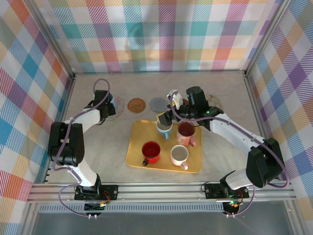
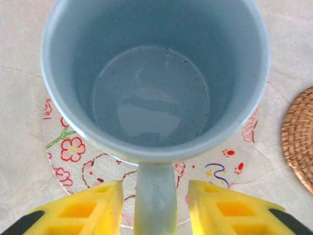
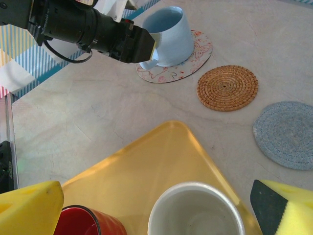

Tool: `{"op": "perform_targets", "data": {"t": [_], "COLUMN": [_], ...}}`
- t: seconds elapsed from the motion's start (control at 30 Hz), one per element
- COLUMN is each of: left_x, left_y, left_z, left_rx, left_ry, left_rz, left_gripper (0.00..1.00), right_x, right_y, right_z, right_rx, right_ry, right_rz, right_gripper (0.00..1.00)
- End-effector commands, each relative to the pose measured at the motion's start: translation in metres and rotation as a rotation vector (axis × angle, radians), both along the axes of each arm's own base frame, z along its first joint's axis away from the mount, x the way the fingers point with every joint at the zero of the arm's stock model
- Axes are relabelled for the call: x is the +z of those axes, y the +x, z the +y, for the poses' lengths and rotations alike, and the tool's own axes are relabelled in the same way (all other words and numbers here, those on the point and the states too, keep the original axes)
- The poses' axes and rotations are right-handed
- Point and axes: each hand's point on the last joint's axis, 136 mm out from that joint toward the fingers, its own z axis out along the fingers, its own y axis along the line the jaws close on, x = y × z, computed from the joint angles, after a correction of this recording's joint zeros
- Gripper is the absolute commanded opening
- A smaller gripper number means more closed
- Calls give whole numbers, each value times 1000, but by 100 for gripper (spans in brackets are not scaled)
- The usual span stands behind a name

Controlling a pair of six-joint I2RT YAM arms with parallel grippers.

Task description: Place the cup by the coaster

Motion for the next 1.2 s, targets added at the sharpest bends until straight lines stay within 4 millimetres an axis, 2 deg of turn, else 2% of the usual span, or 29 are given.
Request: {"op": "perform_targets", "data": {"t": [0.0, 0.13, 0.33, 0.7, 0.83, 0.9, 1.17], "left_x": [38, 63, 103, 154, 164, 166, 143], "left_y": [1, -4, -29, -93, -119, -133, -178], "left_z": [-2, -13, -31, -75, -90, -101, -126], "left_rx": [-7, -61, -176, -377, -453, -509, -651], "left_ry": [-49, -86, -125, -156, -169, -174, -99], "left_rz": [-59, -77, -80, -92, -96, -81, 60], "left_gripper": [47, 54, 72, 92, 100, 100, 100], "right_x": [14, 16, 14, 8, 4, 2, -7], "right_y": [-4, -5, -14, -38, -45, -50, -67], "right_z": [2, 0, -9, -34, -41, -44, -52], "right_rx": [25, 27, 35, 40, 44, 48, 65], "right_ry": [17, 5, -42, -140, -154, -158, -138], "right_rz": [-43, -52, -80, -119, -140, -147, -182], "right_gripper": [99, 99, 99, 99, 99, 99, 99]}}
